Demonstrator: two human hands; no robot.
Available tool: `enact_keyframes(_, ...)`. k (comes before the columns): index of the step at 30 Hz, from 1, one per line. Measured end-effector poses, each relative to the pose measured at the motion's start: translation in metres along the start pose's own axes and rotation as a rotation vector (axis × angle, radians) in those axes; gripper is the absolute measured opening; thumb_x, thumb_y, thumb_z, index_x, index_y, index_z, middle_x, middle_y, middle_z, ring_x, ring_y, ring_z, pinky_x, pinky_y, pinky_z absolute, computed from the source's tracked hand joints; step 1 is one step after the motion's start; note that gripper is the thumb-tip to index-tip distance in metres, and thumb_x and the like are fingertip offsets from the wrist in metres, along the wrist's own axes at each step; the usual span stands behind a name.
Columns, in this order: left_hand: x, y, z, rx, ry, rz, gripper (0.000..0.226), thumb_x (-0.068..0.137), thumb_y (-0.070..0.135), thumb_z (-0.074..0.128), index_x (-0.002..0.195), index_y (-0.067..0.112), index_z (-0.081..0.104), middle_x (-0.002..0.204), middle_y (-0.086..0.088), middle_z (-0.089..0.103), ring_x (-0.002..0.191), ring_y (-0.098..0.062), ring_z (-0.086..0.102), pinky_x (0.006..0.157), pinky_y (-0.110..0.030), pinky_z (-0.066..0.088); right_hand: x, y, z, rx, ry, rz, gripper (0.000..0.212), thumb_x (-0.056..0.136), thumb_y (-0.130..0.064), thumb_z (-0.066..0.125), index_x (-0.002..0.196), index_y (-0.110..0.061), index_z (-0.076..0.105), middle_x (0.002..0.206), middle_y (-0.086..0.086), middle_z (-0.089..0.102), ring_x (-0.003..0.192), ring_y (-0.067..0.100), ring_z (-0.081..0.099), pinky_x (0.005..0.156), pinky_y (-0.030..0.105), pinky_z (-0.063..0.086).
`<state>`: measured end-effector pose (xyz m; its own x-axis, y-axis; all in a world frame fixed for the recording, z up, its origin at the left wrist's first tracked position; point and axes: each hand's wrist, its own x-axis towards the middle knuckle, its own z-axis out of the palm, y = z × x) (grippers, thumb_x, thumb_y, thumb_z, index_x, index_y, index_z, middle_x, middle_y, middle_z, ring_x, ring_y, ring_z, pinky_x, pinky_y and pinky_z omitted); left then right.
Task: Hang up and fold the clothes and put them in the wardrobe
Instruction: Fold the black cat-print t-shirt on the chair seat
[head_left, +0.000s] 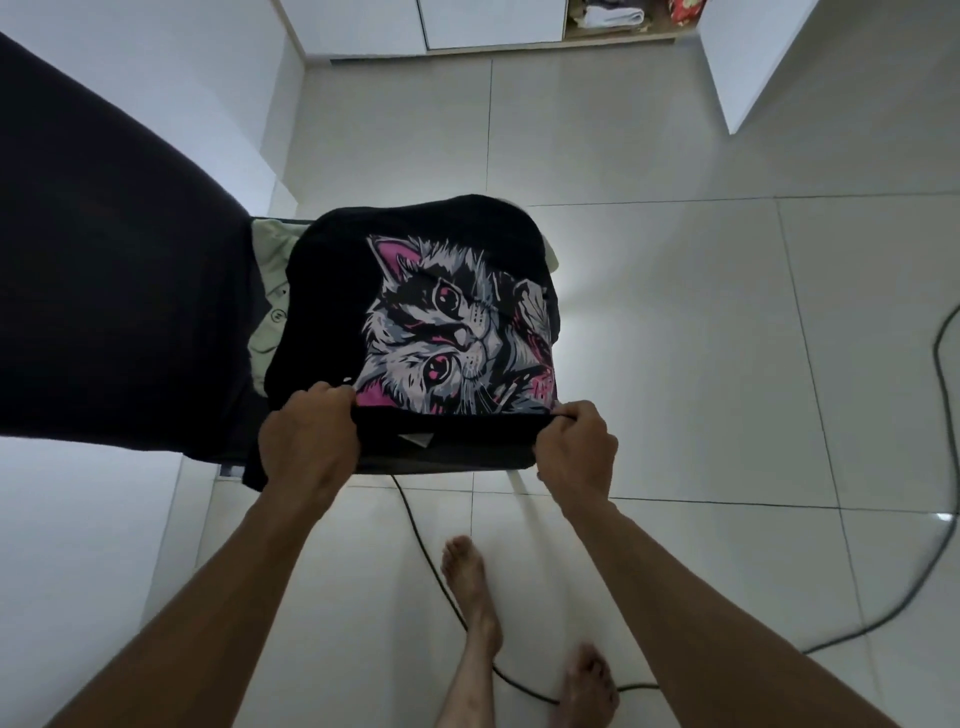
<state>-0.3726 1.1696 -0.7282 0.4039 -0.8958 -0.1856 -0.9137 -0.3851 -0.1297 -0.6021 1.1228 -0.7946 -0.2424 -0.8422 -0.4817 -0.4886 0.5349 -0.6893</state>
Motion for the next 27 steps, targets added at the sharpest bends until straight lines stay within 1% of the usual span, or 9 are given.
enact_keyframes(4,0.053,-0.001,-0.020,0.056,-0.067,-0.003,0.015,0.088,0.008,0.054,0.090,0.021,0.061,0.089,-0.004,0.064,0.079,-0.029,0.063,0.060,-0.034,0.040,0.026,-0.032,-0.001,-0.078,0.027,-0.037,0.023,0.093,-0.009,0.043,0.103,-0.014,0.063,0.087,0.002,0.062,0.083,0.024,0.059,0.074,0.034,0.048)
enact_keyframes(8,0.114,0.011,-0.029,0.145,-0.169,0.004,0.022,0.089,0.004,0.052,0.104,0.018,0.062,0.082,-0.004,0.054,0.073,-0.025,0.055,0.063,-0.038,0.044,0.065,-0.067,0.008,-0.161,-0.018,0.000,0.020,0.094,-0.013,0.045,0.106,-0.014,0.061,0.090,0.001,0.058,0.088,0.025,0.059,0.072,0.033,0.045)
enact_keyframes(13,0.189,0.014,-0.014,0.086,-0.119,-0.022,0.044,0.084,0.007,0.062,0.125,0.014,0.047,0.120,-0.014,0.058,0.113,-0.037,0.057,0.094,-0.051,0.043,0.107,-0.098,0.026,-0.164,-0.089,0.009,0.048,0.090,-0.007,0.050,0.136,-0.017,0.042,0.114,0.010,0.057,0.103,0.030,0.057,0.083,0.039,0.049)
enact_keyframes(16,0.214,-0.002,-0.003,-0.094,-0.059,-0.208,0.067,0.080,0.005,0.070,0.138,0.012,0.037,0.136,-0.017,0.047,0.126,-0.039,0.046,0.098,-0.053,0.041,0.109,-0.098,0.045,-0.280,0.002,-0.233,0.050,0.087,-0.010,0.055,0.135,-0.016,0.044,0.126,0.009,0.054,0.115,0.028,0.052,0.084,0.037,0.047)
enact_keyframes(18,0.223,-0.020,0.000,-0.241,-0.007,-0.324,0.069,0.081,0.009,0.072,0.140,0.010,0.036,0.140,-0.018,0.043,0.127,-0.039,0.044,0.100,-0.054,0.042,0.103,-0.101,0.062,-0.356,0.034,-0.474,0.043,0.087,-0.016,0.059,0.129,-0.015,0.052,0.124,0.008,0.056,0.114,0.026,0.052,0.087,0.040,0.049)
enact_keyframes(20,0.223,-0.040,0.002,-0.399,0.047,-0.421,0.051,0.085,0.022,0.069,0.129,0.011,0.045,0.131,-0.015,0.051,0.121,-0.036,0.051,0.099,-0.054,0.046,0.099,-0.109,0.078,-0.432,-0.006,-0.650,0.041,0.087,-0.026,0.063,0.125,-0.014,0.058,0.121,0.007,0.058,0.112,0.026,0.053,0.090,0.041,0.048)
enact_keyframes(22,0.215,-0.053,0.003,-0.544,-0.009,-0.462,0.033,0.087,0.042,0.066,0.104,0.014,0.059,0.109,-0.008,0.065,0.104,-0.031,0.063,0.090,-0.050,0.053,0.096,-0.121,0.092,-0.531,-0.097,-0.714,0.049,0.088,-0.039,0.064,0.130,-0.015,0.057,0.124,0.005,0.058,0.116,0.025,0.052,0.095,0.043,0.046)
enact_keyframes(24,0.197,-0.071,0.006,-0.659,-0.183,-0.488,0.049,0.081,0.064,0.064,0.085,0.015,0.064,0.088,-0.002,0.068,0.085,-0.025,0.067,0.080,-0.044,0.058,0.091,-0.135,0.112,-0.605,-0.187,-0.690,0.061,0.089,-0.050,0.062,0.139,-0.017,0.050,0.131,0.004,0.055,0.124,0.026,0.048,0.104,0.044,0.042)
enact_keyframes(27,0.162,-0.092,0.019,-0.677,-0.416,-0.457,0.063,0.064,0.077,0.071,0.086,0.019,0.064,0.090,0.002,0.067,0.084,-0.020,0.066,0.081,-0.042,0.058,0.092,-0.148,0.130,-0.665,-0.213,-0.609,0.068,0.090,-0.057,0.061,0.143,-0.018,0.043,0.137,0.007,0.047,0.129,0.027,0.042,0.109,0.044,0.038)
